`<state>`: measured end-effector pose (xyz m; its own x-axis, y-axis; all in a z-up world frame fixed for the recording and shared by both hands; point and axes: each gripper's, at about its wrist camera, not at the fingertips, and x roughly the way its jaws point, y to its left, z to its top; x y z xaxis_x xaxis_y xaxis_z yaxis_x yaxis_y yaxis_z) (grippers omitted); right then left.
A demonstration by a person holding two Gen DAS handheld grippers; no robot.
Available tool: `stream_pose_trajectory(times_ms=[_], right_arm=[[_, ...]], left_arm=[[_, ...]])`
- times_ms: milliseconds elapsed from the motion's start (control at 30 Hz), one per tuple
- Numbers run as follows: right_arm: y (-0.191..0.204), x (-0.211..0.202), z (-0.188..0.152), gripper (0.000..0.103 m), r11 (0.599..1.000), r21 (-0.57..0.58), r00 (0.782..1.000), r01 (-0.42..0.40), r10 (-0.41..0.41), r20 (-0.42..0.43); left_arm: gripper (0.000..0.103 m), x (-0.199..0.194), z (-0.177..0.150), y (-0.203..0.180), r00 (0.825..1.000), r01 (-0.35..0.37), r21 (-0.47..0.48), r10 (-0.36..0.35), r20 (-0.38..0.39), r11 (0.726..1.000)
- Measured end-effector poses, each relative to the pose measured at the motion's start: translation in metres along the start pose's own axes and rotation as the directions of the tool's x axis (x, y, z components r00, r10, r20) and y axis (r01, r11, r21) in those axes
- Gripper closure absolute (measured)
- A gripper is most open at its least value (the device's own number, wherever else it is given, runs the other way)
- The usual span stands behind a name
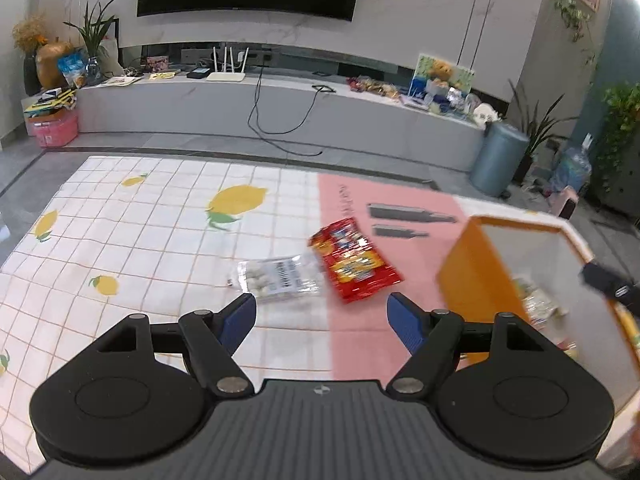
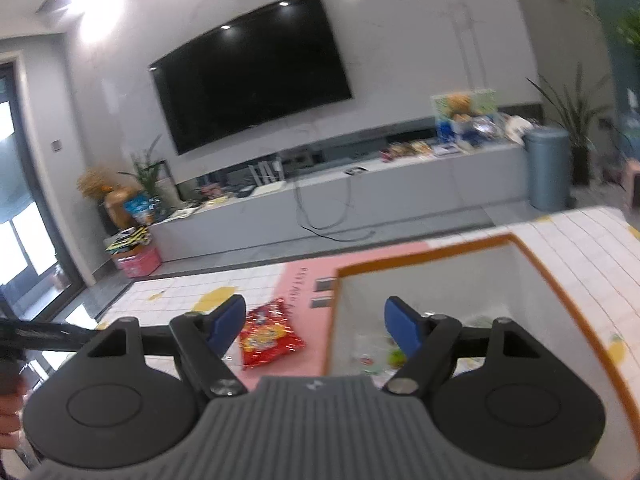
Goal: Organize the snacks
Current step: 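Move both tools back to the cloth toward the red chip bag and yogurt-ball packet, then grasp the clear yogurt-ball packet with the left tool while the right tool grasps the red chip bag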
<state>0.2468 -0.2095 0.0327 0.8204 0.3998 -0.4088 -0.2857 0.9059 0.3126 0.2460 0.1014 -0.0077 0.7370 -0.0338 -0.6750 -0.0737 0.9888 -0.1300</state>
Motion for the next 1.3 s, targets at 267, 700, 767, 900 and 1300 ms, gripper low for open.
stream_pose_trajectory(times_ms=[267,700,767,900,1300], right_arm=[[0.036,0.033,-0.02,0.027,0.993,-0.023,0.992,-0.117,0.116,-0.048],[0.058,0.072,-0.043,0.027,0.975,-0.082,0.967,-0.207,0.191,-0.168],[0.056,0.073,-0.043,0.027,0.976,-0.067,0.965,-0.209,0.194,-0.175],[0.06,0.074,-0.044,0.027,0.97,-0.091,0.962,-0.225,0.206,-0.18],[0.065,0.088,-0.052,0.027,0.974,-0.096,0.958,-0.207,0.182,-0.22]], left_arm=[[0.016,0.085,-0.002,0.029,0.987,-0.026,-0.032,0.021,-0.157,0.999],[0.015,0.154,0.026,0.024,0.973,0.143,0.346,-0.069,-0.219,0.927],[0.015,0.158,0.023,0.02,0.966,0.205,0.458,-0.104,-0.237,0.865],[0.014,0.174,0.021,0.019,0.961,0.236,0.56,-0.106,-0.254,0.794],[0.023,0.196,0.027,0.04,0.927,0.316,0.434,-0.178,-0.329,0.843]])
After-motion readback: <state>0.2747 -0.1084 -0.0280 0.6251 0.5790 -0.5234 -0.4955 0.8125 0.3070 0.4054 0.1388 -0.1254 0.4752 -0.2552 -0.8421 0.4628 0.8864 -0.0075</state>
